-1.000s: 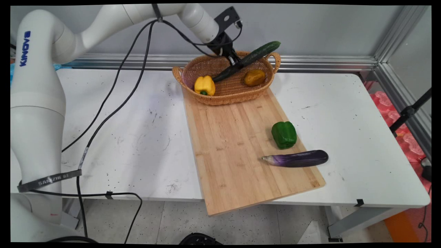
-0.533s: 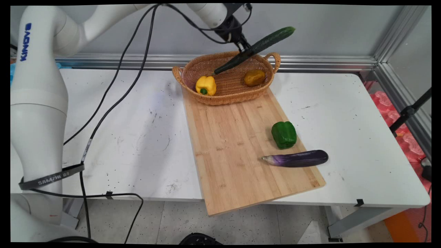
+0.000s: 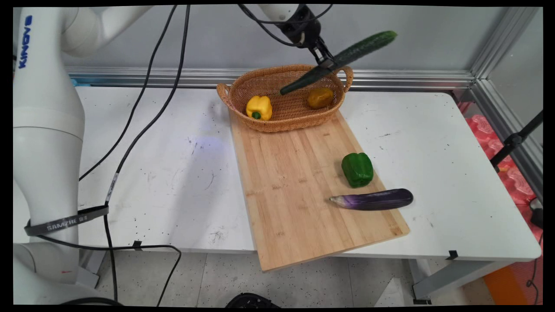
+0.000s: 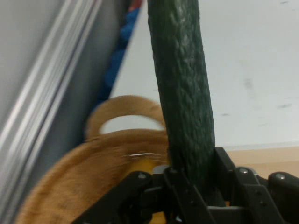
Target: Place the picked object on the cutting board
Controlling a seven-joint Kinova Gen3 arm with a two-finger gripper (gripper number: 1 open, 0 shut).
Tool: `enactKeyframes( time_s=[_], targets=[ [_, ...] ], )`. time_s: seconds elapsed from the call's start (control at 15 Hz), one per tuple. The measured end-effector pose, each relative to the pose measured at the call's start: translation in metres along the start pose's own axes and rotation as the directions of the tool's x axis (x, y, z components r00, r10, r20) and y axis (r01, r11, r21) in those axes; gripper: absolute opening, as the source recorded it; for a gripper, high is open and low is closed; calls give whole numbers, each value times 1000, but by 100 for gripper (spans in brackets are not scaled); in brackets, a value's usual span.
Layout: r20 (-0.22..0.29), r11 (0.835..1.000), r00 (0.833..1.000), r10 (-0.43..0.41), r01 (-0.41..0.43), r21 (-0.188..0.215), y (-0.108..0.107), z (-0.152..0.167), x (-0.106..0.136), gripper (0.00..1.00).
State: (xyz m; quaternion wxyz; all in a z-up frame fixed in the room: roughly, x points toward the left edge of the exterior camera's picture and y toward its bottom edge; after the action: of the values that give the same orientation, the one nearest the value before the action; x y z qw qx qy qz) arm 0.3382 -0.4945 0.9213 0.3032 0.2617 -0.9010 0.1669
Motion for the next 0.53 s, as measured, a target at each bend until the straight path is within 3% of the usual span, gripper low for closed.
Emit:
enactKeyframes(
  time_s=[0.27, 0.53],
  targets=[
    [21, 997, 1000, -13, 14, -82, 45, -20, 15, 0],
    [46, 992, 999, -14, 20, -127, 82, -34, 16, 0]
  ],
)
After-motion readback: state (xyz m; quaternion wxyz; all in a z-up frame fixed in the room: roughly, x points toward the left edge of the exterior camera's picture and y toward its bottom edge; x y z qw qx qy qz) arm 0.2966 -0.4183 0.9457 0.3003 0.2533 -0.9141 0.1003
